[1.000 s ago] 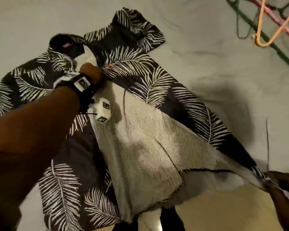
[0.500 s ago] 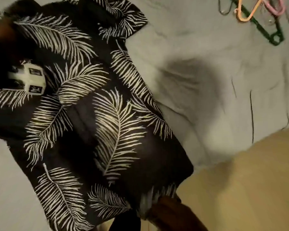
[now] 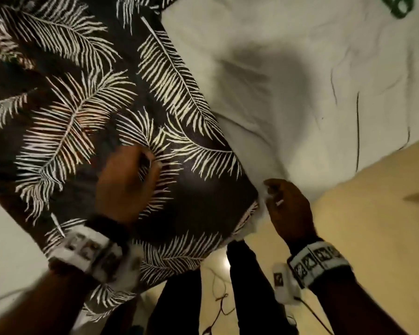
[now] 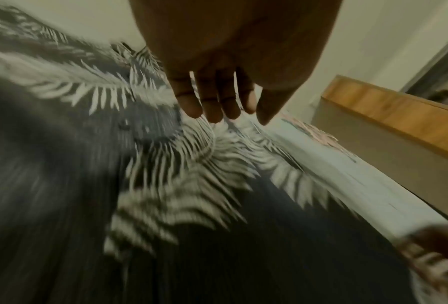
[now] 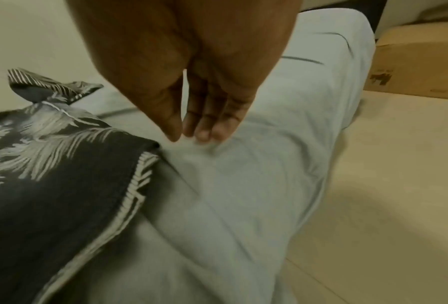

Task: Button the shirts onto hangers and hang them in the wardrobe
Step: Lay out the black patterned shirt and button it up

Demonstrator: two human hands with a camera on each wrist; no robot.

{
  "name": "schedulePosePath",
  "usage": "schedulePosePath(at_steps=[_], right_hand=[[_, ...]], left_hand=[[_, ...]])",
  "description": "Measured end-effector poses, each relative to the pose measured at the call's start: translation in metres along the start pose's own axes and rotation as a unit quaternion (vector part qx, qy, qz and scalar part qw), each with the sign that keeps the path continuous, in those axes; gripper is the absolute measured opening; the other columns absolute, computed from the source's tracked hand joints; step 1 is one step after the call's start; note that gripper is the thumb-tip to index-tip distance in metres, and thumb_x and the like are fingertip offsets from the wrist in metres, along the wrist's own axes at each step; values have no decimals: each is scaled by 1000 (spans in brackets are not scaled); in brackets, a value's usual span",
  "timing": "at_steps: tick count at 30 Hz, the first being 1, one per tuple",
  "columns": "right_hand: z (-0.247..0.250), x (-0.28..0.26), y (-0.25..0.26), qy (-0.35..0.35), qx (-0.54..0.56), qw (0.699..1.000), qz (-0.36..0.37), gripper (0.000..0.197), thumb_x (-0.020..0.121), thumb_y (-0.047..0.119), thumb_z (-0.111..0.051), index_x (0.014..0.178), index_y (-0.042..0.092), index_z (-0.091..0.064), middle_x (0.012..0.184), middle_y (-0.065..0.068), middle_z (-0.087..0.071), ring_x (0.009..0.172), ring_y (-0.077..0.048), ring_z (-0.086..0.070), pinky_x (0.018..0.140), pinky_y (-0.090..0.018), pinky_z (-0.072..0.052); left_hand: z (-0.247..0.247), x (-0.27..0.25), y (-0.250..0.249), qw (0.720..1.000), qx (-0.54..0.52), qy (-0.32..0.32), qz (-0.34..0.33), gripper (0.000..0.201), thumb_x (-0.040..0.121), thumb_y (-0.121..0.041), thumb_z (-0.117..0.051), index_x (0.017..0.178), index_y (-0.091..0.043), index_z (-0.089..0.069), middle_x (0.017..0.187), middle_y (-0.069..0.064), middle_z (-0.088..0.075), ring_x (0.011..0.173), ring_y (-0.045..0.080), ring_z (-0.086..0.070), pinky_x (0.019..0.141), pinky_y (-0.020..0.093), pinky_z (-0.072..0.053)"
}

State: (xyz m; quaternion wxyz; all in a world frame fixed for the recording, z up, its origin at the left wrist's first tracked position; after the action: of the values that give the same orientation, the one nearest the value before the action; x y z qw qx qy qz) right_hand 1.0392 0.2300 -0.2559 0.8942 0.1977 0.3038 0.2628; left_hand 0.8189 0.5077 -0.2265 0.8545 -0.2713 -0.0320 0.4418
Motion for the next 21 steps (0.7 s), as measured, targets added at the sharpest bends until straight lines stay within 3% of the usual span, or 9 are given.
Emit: schedulePosePath(at_steps=[1,4,8,13,16,18,20,21], right_hand=[[-2,5,-7,32,0,999,-1,39,88,1,-68,122,19,-63,106,3,-64,89,-5,-58,81,-2,-42],[-12,11,-8,92,-24,995,10,32,87,11,-68,117,22,-62,94,1,-64,84,-14,-60,79,-30,-52],[-15,24,1,118,-61,990,35,23,88,18,-65,110,23,-58,86,5,-61,76,-16,-56,68,-28,-41],[-17,23,5,140,-49,987,55,18,91,25,-63,108,25,-57,82,7,-59,73,-16,-56,66,-30,-44],[-20,24,7,127,-62,989,51,13,92,30,-61,103,26,-56,85,8,-58,76,-18,-57,69,-33,-48],[-25,23,8,122,-97,987,46,9,93,32,-58,97,26,-52,89,6,-58,78,-21,-57,68,-35,-49],[-27,21,9,119,-123,984,54,9,94,29,-54,90,25,-48,88,4,-56,79,-25,-58,65,-35,-46],[-24,22,9,114,-119,985,48,11,94,27,-54,87,25,-46,84,3,-55,76,-26,-57,63,-34,-43]], left_hand=[[-19,-32,-26,996,-33,78,-21,23,96,-41,-59,99,-18,-61,92,4,-61,84,26,-59,76,41,-48],[-83,-120,-52,979,-22,198,-39,32,88,-53,-61,98,-23,-62,91,-1,-62,80,19,-61,70,28,-43],[-118,-153,-54,966,62,249,-19,49,68,-51,-83,101,-19,-65,102,9,-64,82,29,-63,61,37,-51],[-124,-153,-52,969,126,213,-11,31,66,-23,-85,87,-15,-65,100,13,-60,77,35,-58,58,39,-47],[-118,-152,-53,975,129,180,-16,21,77,-32,-62,89,-15,-62,103,11,-61,78,35,-60,60,41,-49],[-119,-158,-52,974,131,183,-20,36,79,-47,-53,96,-17,-64,108,10,-63,81,34,-63,62,43,-51],[-121,-167,-51,966,160,200,-18,51,71,-61,-67,102,-21,-66,116,8,-64,88,32,-63,69,45,-52],[-122,-170,-51,964,171,202,-18,55,65,-60,-75,102,-21,-66,118,8,-65,90,33,-62,71,46,-51]])
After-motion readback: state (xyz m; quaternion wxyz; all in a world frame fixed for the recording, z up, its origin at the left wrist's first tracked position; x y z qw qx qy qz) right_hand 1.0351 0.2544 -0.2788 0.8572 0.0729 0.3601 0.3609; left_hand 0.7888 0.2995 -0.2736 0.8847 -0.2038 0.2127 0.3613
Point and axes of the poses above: each hand's wrist, its own x-axis towards the middle knuckle, its own z-axis out of the back of the hand, y = z × x, the point moved 5 cm from there along x, towards the middle knuckle
